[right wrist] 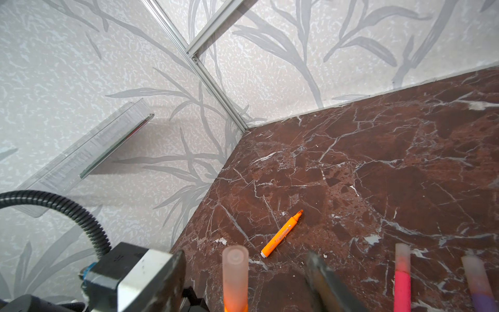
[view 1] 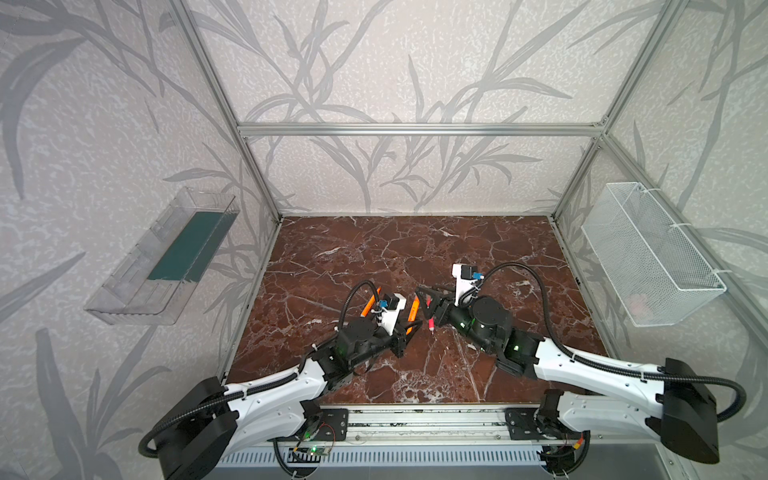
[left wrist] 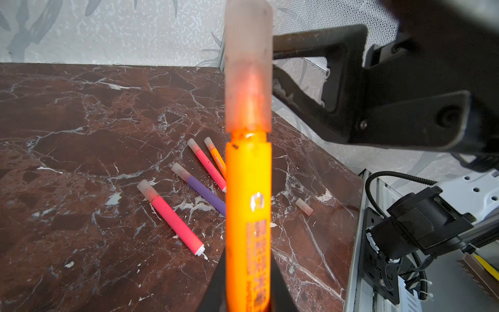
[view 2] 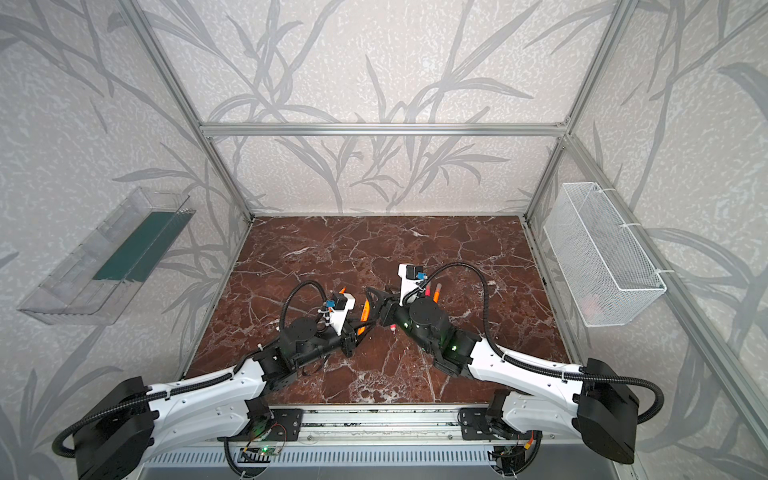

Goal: Insert the pens into the pen caps
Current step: 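Lower the pale cap onto the orange marker tip held by the left gripper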

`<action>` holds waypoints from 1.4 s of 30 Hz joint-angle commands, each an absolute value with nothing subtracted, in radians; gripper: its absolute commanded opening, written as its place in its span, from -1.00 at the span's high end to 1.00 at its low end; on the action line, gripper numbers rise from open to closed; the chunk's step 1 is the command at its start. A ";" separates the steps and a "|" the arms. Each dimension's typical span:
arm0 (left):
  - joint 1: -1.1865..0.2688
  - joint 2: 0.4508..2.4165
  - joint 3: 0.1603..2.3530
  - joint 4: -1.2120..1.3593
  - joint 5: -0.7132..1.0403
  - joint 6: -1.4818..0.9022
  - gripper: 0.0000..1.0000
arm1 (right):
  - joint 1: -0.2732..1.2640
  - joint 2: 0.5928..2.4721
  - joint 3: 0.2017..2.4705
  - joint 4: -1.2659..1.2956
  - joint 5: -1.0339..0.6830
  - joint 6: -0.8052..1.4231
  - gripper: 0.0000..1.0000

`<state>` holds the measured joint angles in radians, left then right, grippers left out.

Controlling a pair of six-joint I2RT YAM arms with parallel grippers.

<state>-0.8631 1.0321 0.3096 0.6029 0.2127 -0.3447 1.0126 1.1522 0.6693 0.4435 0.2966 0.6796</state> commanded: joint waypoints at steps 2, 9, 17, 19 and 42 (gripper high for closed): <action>-0.866 1.038 0.318 0.638 0.228 -0.298 1.00 | 1.009 1.200 0.729 0.416 0.324 0.666 -0.14; -0.867 1.058 0.318 0.642 0.239 -0.287 1.00 | 1.005 1.253 0.788 0.399 0.304 0.646 0.06; -0.867 1.069 0.315 0.657 0.248 -0.296 1.00 | 0.991 1.264 0.814 0.387 0.311 0.643 -0.07; -0.867 1.073 0.314 0.661 0.248 -0.295 1.00 | 0.991 1.268 0.816 0.389 0.306 0.643 0.02; -0.867 1.062 0.472 0.573 -0.117 -0.165 1.00 | 1.097 1.382 0.854 0.195 0.349 0.727 0.88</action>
<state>-0.8810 1.0752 0.3794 0.4671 0.0330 -0.1921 1.0187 1.3464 0.8436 0.3443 0.3847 0.7128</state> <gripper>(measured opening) 0.167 0.164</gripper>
